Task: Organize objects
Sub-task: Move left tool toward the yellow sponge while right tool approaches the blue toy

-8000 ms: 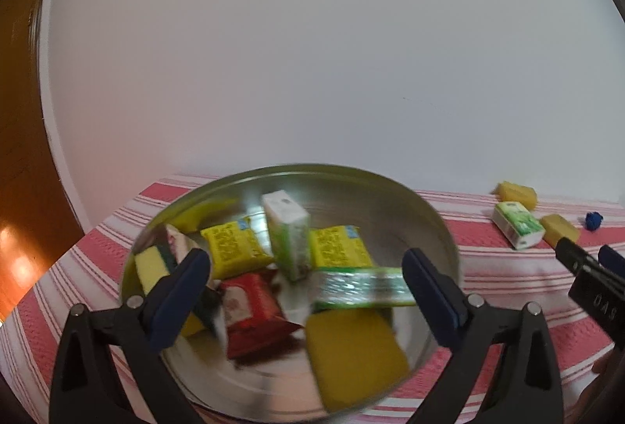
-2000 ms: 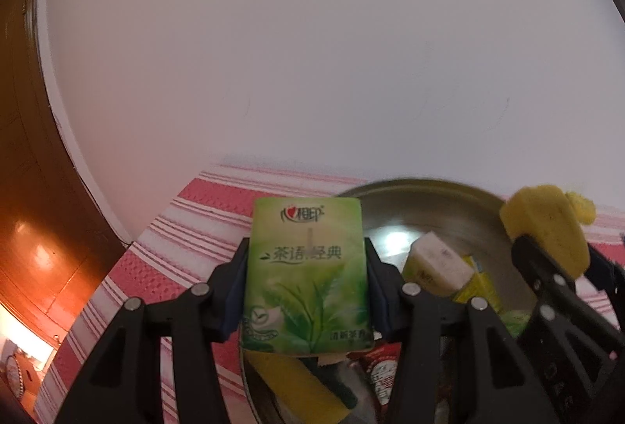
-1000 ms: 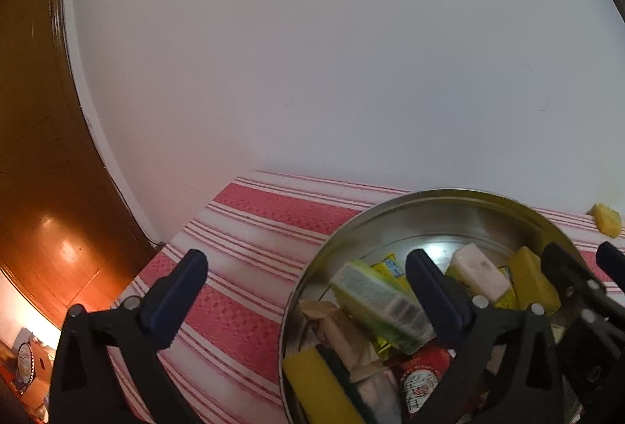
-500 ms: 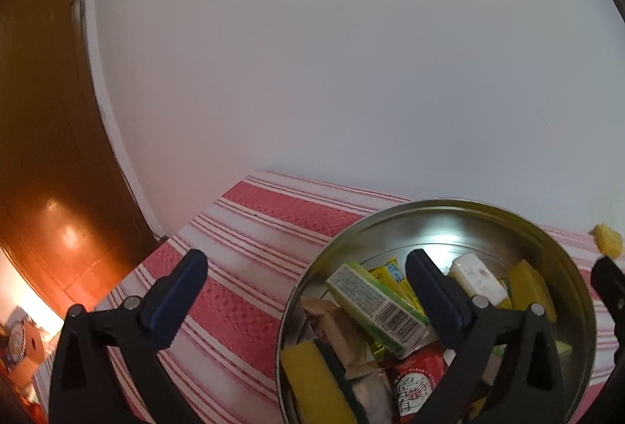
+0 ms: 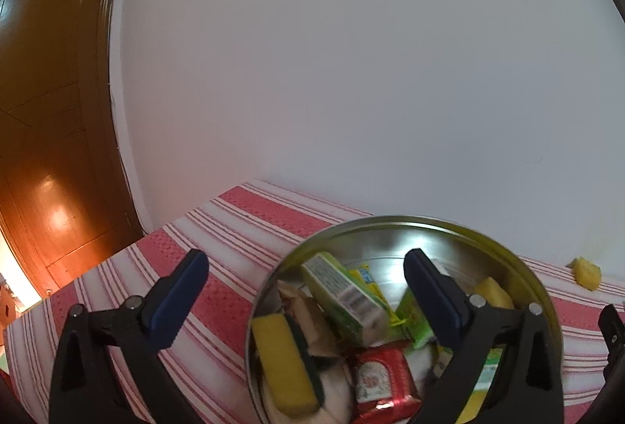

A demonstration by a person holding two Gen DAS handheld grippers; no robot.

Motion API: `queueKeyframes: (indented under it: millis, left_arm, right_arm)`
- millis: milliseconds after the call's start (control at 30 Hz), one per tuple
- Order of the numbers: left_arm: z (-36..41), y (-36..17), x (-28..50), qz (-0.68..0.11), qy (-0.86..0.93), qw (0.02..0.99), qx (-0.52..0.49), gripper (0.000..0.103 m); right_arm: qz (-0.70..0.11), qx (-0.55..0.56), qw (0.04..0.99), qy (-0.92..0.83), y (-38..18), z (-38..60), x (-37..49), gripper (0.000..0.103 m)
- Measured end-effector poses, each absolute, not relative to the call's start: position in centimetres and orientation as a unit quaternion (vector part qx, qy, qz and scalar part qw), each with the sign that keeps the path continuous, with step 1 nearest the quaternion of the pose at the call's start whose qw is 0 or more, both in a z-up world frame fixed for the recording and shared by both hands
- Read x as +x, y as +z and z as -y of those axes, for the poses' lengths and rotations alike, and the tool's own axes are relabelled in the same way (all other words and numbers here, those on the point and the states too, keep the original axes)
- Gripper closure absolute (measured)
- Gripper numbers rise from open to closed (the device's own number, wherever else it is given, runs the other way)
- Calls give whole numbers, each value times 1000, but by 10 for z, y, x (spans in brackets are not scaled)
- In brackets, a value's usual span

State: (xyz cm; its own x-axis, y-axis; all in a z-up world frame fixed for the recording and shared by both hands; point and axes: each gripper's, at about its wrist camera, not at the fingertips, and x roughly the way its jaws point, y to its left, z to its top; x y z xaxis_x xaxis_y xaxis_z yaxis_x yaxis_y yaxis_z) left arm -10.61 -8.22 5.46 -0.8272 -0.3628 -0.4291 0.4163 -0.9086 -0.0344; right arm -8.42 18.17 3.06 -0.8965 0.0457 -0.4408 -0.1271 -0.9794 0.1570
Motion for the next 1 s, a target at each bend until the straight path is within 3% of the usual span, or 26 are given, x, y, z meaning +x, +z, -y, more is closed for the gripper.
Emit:
queueKeyframes:
  millis: [1000]
  left_arm:
    - [-37, 40, -50, 10, -970, 154, 188, 3]
  right_arm:
    - [-73, -239, 112, 962, 21, -270, -54, 28]
